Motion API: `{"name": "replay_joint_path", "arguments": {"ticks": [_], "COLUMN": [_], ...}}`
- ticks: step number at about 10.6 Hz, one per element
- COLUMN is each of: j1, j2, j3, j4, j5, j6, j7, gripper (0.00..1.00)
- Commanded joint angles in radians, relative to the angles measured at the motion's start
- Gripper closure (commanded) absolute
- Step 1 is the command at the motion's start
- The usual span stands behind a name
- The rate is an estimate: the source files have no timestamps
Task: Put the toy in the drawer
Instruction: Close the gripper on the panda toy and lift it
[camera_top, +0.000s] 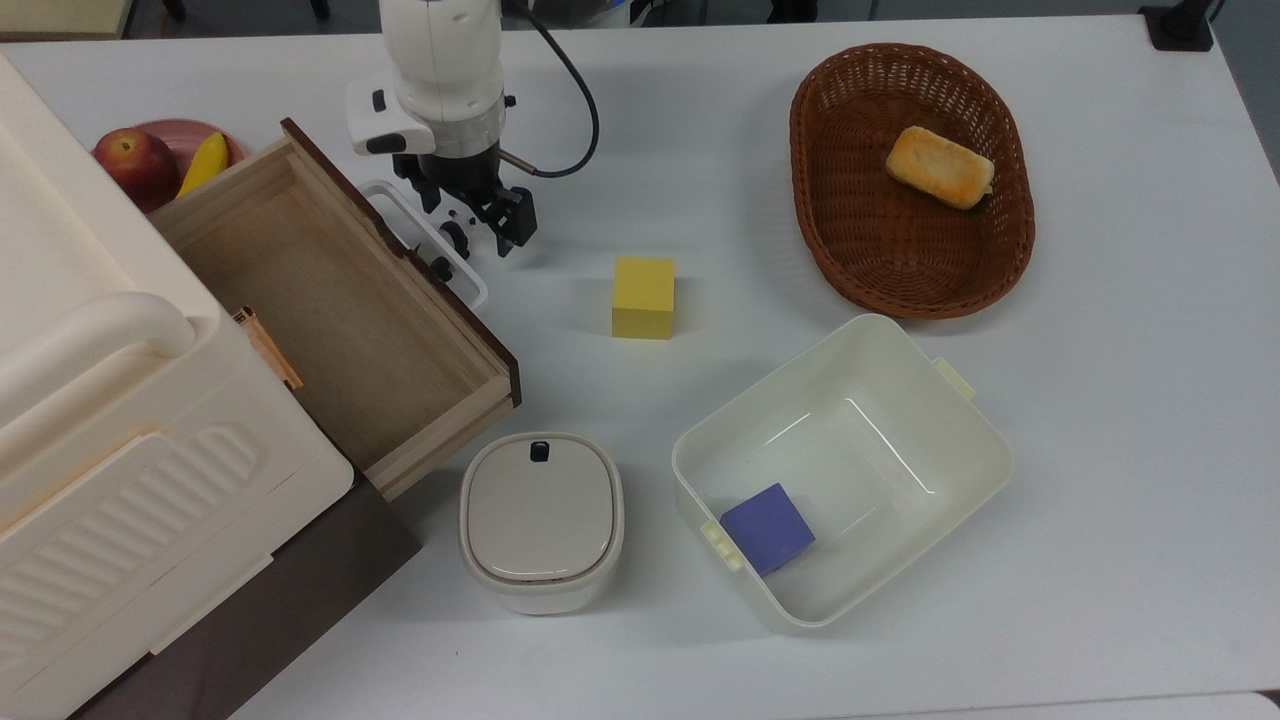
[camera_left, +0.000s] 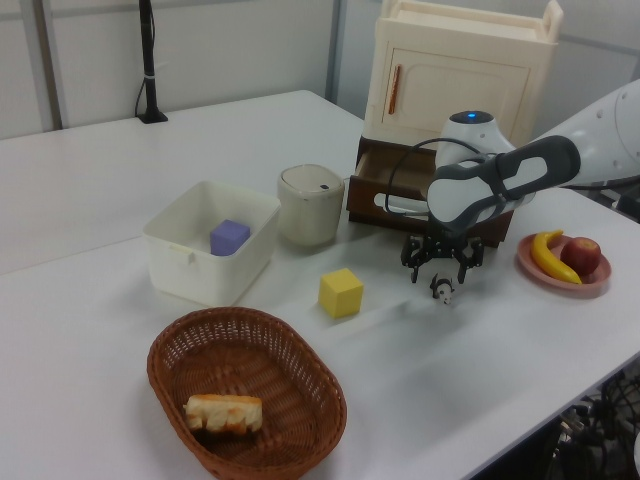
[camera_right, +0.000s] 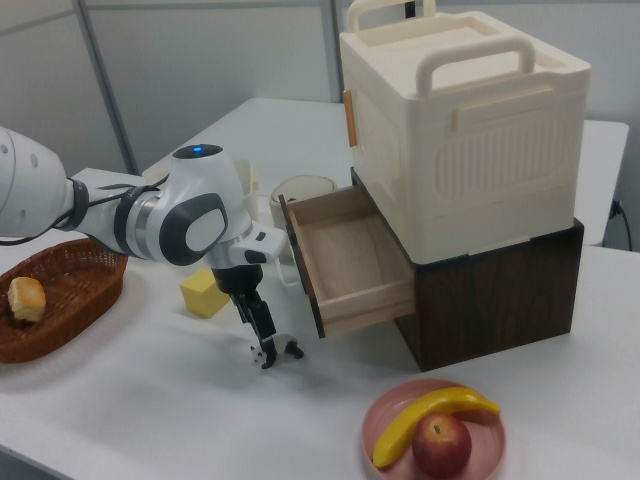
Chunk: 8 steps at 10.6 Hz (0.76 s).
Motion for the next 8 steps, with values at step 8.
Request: {"name": "replay_joint_path", "arguments": {"ticks": [8], "j1": [-0.026], "j2": [0.031], "j3": [0.014], "j4": [0.011], "j5": [-0.056], "j6": [0.023], "j7": [0.012], "gripper": [0.0]}}
